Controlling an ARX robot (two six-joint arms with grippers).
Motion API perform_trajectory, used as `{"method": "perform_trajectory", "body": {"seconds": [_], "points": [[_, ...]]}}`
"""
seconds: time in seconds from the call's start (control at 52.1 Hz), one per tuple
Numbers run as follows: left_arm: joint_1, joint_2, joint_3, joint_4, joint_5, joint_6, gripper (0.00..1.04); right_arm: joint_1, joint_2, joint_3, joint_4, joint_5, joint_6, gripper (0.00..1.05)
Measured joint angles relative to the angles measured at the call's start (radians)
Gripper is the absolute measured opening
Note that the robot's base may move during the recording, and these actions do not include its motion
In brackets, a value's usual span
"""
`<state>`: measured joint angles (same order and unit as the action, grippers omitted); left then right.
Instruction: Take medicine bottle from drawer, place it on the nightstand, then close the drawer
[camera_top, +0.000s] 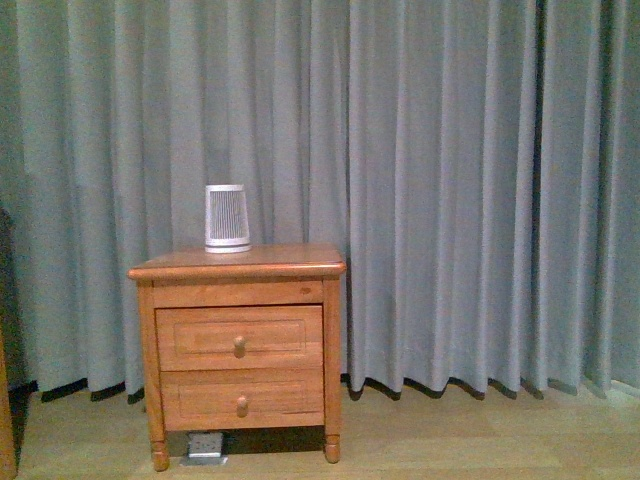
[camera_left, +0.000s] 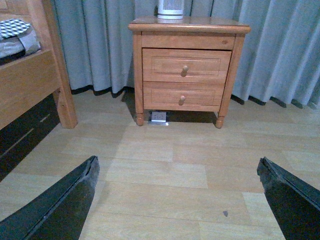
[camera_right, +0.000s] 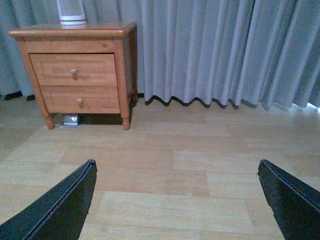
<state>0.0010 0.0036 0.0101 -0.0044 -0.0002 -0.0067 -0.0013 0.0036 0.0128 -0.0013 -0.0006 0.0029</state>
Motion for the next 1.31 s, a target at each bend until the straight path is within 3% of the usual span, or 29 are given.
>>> {"method": "perform_trajectory", "body": {"seconds": [1.306], "points": [[0.000,0.000,0.000,0.000,0.000,0.000,0.98,0.000,0.000,0.000,0.000,0.000,0.000,0.98]]}}
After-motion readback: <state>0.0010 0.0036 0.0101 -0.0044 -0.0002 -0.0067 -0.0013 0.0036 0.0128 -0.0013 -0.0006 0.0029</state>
